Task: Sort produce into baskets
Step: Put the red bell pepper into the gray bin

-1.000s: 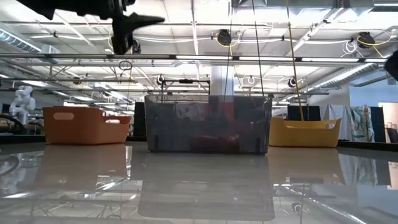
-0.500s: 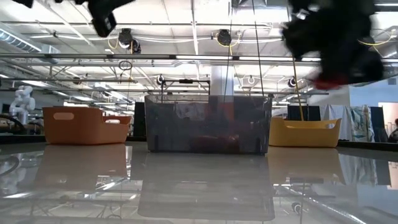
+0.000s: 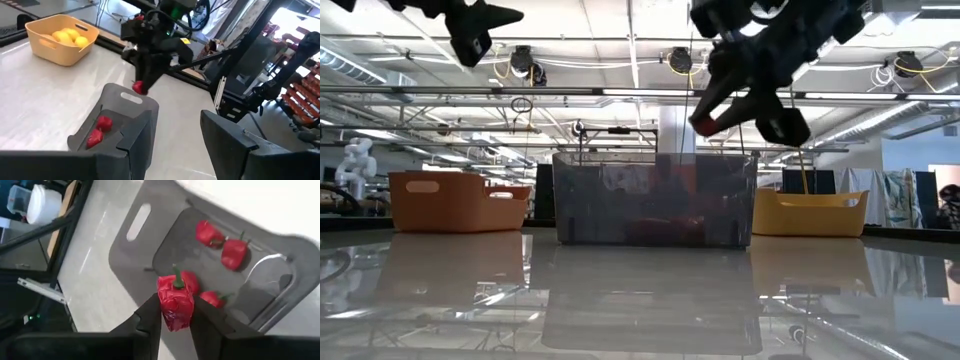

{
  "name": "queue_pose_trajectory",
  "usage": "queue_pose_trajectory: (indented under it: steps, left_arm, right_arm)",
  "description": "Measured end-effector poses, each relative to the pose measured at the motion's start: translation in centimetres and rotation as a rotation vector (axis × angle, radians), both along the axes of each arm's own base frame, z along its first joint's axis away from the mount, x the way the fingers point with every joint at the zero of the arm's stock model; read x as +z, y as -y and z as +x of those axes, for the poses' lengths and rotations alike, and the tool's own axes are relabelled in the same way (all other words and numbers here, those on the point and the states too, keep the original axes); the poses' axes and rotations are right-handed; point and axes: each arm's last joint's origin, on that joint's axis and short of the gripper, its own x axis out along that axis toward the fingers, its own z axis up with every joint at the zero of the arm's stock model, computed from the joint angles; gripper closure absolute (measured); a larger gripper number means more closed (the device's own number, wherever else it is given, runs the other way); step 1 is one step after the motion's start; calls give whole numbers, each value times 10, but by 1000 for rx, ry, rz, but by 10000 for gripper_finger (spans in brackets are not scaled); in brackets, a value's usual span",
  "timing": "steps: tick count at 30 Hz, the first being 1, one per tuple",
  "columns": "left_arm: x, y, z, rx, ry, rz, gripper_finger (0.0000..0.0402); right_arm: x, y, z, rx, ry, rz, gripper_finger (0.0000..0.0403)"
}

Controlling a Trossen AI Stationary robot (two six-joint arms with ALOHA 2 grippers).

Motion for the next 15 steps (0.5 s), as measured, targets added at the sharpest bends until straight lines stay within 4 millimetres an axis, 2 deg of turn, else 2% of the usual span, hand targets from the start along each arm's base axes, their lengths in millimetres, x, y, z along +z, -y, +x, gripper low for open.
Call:
queue_pose_trajectory:
  steps: [6, 15]
  left_arm:
    - [0, 0, 0, 0, -4, 2, 226]
    - [-3, 0, 0, 0, -26, 5, 226]
  right_arm:
    - [-2, 13, 2, -36, -6, -35, 302]
    - [-2, 20, 1, -57, -9, -84, 244]
